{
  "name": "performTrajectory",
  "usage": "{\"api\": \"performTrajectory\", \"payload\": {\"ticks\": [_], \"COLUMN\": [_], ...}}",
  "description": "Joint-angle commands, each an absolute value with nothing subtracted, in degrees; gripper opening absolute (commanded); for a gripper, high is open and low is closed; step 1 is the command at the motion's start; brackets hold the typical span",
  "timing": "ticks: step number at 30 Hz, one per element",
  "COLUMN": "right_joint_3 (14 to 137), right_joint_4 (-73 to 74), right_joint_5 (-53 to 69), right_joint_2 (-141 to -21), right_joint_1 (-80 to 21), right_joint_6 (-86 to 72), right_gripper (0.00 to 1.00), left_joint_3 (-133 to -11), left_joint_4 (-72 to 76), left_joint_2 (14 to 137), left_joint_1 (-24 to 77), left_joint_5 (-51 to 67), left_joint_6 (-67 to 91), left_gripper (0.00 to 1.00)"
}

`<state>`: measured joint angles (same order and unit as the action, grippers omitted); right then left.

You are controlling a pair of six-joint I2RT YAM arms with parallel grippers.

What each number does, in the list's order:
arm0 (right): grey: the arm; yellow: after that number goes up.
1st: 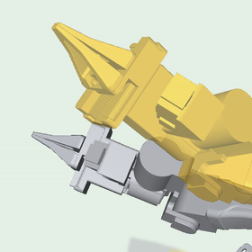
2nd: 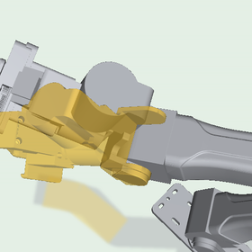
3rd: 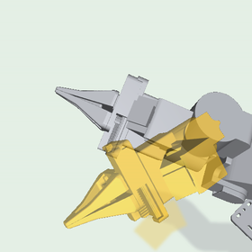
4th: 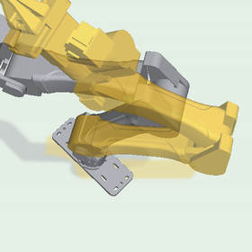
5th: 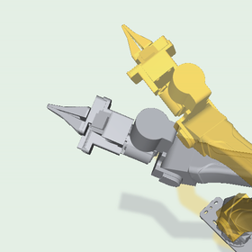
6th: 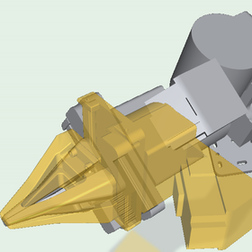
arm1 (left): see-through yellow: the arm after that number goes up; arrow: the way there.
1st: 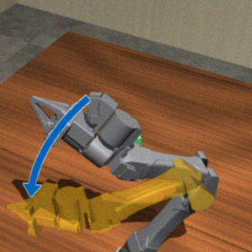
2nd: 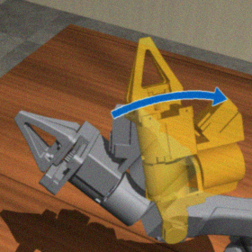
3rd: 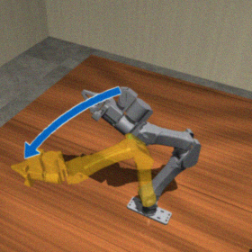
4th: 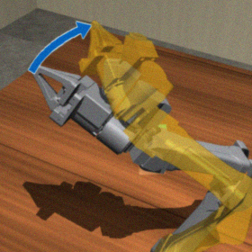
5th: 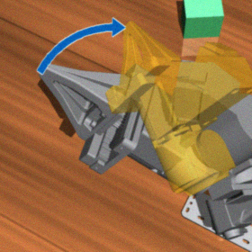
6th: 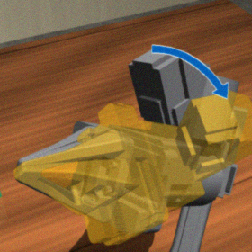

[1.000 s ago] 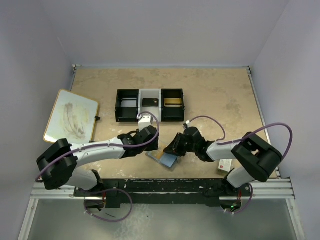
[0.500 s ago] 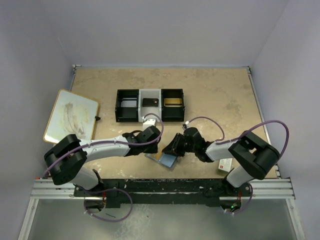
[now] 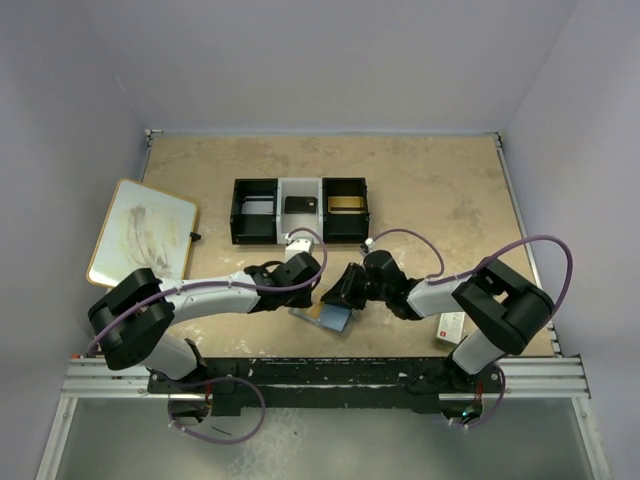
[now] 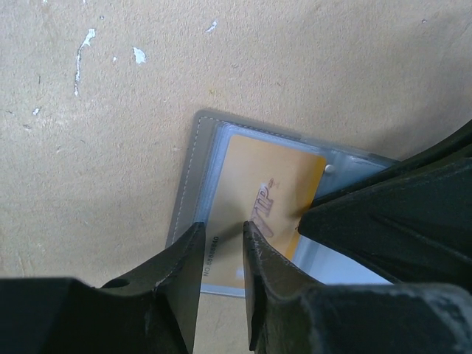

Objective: Take the credit cards out of the card holder
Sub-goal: Remove the credit card from the card holder.

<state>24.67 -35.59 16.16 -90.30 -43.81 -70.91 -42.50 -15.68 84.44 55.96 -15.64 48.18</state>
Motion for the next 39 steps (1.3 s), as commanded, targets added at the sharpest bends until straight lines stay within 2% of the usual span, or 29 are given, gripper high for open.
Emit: {"api": "performTrajectory", "payload": {"ticks": [1, 9, 21, 22, 24, 27, 39], "right_joint_3": [25.76, 22.19, 24.06, 25.00, 26.95, 28.12, 27.52], "right_joint_4": [-36.45, -38.13, -40.52, -39.31, -36.66, -31.02, -25.24], "right_joint_5": [17.58, 15.54, 17.50, 16.74, 15.08, 14.15, 13.08], "right_joint_2": [-90.88, -90.71, -94.04, -93.86, -93.17, -91.42, -86.20], "right_joint_1": [-43.77, -43.95, -44.03, -44.03, -44.03, -44.03, -43.95], "right_joint_6": [-70.16, -74.59, -73.97, -72.99, -70.87, -68.71, -67.07], "right_gripper": [0.20, 0.26, 0.22, 0.21, 0.11, 0.01, 0.00], "left_joint_3": [-42.14, -41.61, -40.96, -40.96, -40.93, -40.77, -38.24], "left_joint_4": [-14.97, -14.74, -14.11, -14.07, -14.29, -15.45, -15.51], "left_joint_2": [84.54, 84.47, 84.82, 85.08, 85.16, 83.76, 82.60], "left_joint_1": [55.98, 55.99, 55.96, 55.97, 55.98, 56.05, 55.98], "left_joint_5": [-14.78, -14.98, -13.37, -13.21, -13.56, -15.67, -18.11], "left_joint_6": [47.17, 47.52, 47.50, 47.47, 47.73, 48.67, 51.12], "left_gripper": [0.24, 0.20, 0.19, 0.19, 0.17, 0.16, 0.15]}}
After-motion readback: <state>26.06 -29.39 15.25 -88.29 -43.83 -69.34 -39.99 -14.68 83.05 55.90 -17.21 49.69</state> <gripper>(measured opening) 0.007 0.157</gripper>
